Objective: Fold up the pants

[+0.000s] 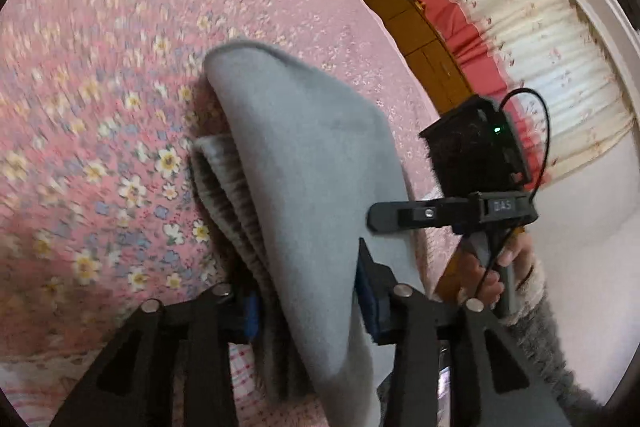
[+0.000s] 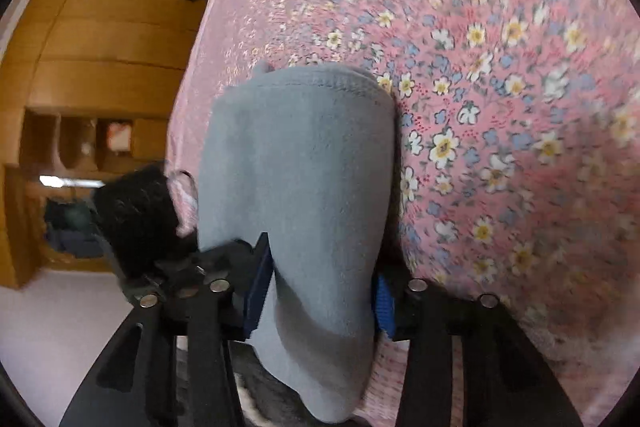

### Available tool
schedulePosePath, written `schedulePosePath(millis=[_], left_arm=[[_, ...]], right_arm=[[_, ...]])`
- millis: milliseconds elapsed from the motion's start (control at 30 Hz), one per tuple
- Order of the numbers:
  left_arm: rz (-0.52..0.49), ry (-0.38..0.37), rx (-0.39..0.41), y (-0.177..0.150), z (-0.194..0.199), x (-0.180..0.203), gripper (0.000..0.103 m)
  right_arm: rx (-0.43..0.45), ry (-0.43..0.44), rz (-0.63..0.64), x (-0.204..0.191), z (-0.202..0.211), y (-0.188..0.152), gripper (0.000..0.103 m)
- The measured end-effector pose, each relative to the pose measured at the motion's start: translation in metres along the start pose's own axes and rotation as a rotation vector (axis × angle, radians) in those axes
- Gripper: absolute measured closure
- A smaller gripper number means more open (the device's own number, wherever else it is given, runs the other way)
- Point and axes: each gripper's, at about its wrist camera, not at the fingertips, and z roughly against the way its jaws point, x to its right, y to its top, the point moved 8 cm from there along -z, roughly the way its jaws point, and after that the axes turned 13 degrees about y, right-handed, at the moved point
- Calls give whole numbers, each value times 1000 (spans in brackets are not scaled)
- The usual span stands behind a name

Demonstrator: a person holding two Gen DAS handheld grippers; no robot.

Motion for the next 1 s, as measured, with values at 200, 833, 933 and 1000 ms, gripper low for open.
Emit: schedulePosePath(millis=[200, 833, 933, 1000], left_arm=[[-218, 316, 213, -2, 52, 7, 51], [-388, 458, 306, -50, -4, 61, 90], [-375, 451, 307, -48, -6, 60, 90], [-371, 449, 313, -44, -6, 64, 90]], right_arm=[[67, -274, 141, -4, 50, -23, 45], [139, -270, 282, -7, 37, -50, 97], [144, -262, 279, 2, 56, -57, 97], [155, -261, 280, -6, 58, -54, 97]])
